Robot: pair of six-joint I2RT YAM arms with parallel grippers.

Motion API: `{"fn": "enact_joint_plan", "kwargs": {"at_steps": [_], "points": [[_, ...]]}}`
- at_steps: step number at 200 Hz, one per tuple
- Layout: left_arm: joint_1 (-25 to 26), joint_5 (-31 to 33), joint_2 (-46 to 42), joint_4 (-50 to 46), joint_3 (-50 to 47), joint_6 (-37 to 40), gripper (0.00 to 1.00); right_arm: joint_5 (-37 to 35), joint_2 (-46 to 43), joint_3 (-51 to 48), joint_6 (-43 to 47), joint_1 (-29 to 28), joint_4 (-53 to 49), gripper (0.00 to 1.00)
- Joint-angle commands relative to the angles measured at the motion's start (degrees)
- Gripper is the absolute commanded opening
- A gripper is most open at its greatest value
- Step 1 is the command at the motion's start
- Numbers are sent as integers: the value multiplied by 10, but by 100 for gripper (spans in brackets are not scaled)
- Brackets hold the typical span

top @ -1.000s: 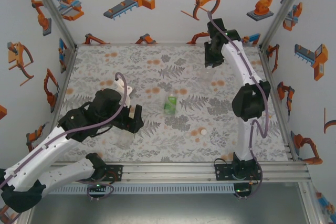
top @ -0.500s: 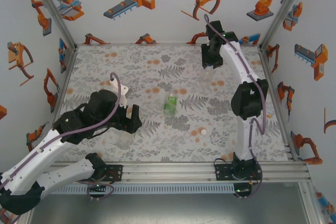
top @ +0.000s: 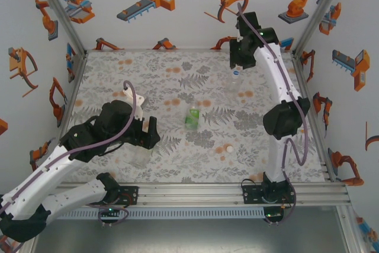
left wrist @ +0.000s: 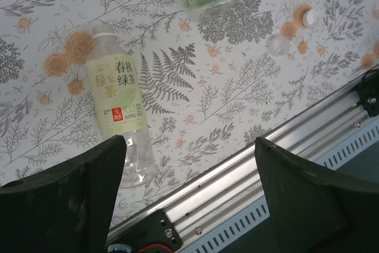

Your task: Screw on the bottle caps

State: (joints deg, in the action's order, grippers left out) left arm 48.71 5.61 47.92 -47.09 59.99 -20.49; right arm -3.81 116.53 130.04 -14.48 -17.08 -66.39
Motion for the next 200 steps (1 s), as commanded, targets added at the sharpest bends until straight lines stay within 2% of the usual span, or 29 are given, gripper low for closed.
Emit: {"fn": "enact_joint_plan", "kwargs": {"at_steps": [1,35,56,78,128,200], "points": [[-3,13,-11,29,-12,-20,82,9,-68,-70,-45,-45,-18,49],[-5,17,-13,55,-39,-40,82,20,-135,-221,-126,-120,45,52],[-5,15,-10,59,-47,-47,82,35,-151,-298,-175,-162,92,61],[-5,8,-11,63,-53,-54,82,30,-137,-335,-214,-195,120,67],[-5,6,-23,69,-63,-57,82,-2,-41,-283,-277,-231,122,69],[-6,1,-13,71,-63,-53,82,-15,93,-190,-286,-225,118,69]]}}
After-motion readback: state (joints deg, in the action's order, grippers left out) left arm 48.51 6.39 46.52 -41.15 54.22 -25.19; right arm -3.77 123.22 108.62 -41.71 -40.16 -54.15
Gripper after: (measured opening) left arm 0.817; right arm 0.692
